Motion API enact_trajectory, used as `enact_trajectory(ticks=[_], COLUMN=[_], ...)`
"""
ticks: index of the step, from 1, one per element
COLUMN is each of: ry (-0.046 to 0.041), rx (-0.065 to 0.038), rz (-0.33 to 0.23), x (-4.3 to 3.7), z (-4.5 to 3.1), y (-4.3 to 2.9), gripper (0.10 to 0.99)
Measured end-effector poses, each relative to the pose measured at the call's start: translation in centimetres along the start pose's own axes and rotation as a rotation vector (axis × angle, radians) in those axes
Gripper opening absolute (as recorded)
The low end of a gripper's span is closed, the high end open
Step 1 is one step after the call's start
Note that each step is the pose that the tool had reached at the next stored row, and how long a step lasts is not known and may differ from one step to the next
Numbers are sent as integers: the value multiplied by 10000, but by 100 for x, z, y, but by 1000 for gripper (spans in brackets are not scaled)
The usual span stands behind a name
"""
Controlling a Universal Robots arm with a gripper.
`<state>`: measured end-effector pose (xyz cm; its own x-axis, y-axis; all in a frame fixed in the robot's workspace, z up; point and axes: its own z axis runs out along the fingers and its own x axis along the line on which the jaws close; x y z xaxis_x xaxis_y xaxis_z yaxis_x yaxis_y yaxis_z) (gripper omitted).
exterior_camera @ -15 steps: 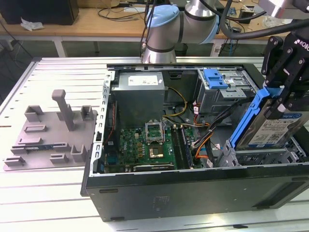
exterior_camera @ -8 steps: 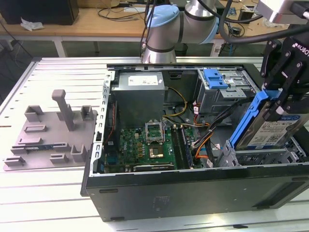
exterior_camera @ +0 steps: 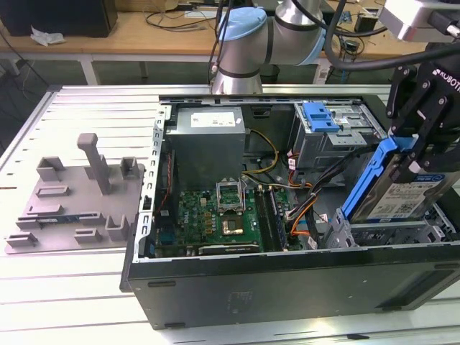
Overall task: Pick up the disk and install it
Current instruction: 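Insert the disk into the insertion slot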
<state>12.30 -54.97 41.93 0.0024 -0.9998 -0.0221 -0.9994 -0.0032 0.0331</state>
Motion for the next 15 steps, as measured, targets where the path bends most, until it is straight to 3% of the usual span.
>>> enact_trajectory(ticks=[15], ry=[0], rx=[0], rz=[0], x=[5], z=[111], y=[-4], gripper=[369])
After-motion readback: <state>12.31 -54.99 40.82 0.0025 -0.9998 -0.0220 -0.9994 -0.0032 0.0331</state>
